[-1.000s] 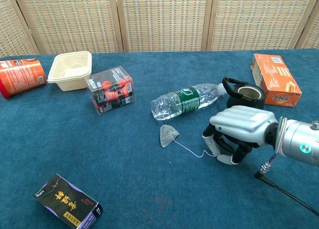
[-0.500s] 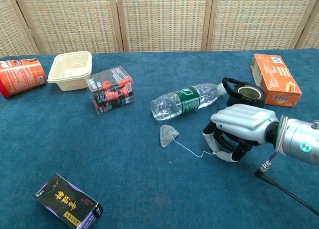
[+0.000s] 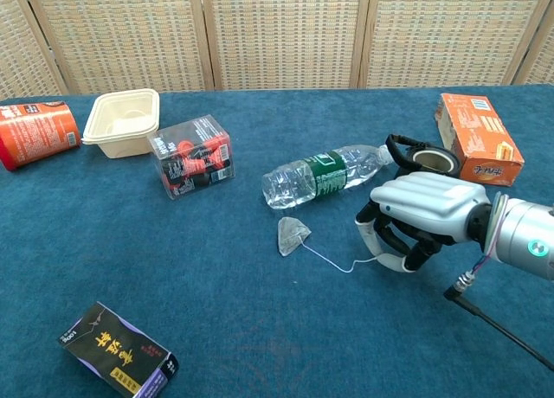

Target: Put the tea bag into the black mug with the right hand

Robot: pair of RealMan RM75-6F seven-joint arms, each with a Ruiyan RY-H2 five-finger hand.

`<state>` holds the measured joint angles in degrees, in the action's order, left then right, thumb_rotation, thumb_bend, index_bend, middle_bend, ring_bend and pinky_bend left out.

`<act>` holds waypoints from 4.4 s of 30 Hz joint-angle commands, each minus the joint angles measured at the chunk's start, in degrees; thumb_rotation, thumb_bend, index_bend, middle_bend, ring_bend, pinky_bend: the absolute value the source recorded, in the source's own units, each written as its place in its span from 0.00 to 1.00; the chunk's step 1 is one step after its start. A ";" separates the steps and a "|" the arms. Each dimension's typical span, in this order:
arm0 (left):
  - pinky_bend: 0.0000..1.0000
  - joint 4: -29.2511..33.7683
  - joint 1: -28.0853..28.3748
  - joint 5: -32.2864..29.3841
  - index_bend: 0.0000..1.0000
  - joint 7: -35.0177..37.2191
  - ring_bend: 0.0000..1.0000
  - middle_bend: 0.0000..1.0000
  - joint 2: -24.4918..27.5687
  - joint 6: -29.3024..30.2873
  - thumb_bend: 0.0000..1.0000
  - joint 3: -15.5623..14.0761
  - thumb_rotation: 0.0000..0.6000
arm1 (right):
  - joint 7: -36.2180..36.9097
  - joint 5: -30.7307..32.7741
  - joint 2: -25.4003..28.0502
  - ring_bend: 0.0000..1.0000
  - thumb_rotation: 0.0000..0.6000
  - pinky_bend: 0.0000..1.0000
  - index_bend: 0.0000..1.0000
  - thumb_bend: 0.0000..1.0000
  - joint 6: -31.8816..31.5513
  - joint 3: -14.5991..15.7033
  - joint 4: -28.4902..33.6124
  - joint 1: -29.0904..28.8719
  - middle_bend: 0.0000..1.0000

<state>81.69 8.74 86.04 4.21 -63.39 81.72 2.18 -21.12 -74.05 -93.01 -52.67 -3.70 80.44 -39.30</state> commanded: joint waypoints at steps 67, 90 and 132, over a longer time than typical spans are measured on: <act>0.00 2.92 1.76 0.67 0.00 -3.30 0.00 0.00 0.37 -1.67 0.44 -0.15 1.00 | 9.25 11.29 28.79 0.80 1.00 0.98 0.63 0.72 -3.54 -16.13 15.68 -3.32 0.81; 0.00 3.86 1.20 0.19 0.00 -4.36 0.00 0.00 0.86 -1.31 0.44 -0.44 1.00 | 14.57 11.68 26.13 0.80 1.00 0.98 0.63 0.72 -0.60 -13.73 8.39 -3.95 0.81; 0.00 2.78 0.92 0.10 0.00 -3.78 0.00 0.00 0.84 -1.11 0.44 -0.40 1.00 | 10.97 1.04 16.52 0.80 1.00 0.98 0.63 0.72 -2.46 -3.88 1.83 -1.90 0.80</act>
<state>84.48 9.66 86.14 0.43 -62.54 80.62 1.79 -10.09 -72.94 -76.42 -55.08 -7.64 82.34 -41.25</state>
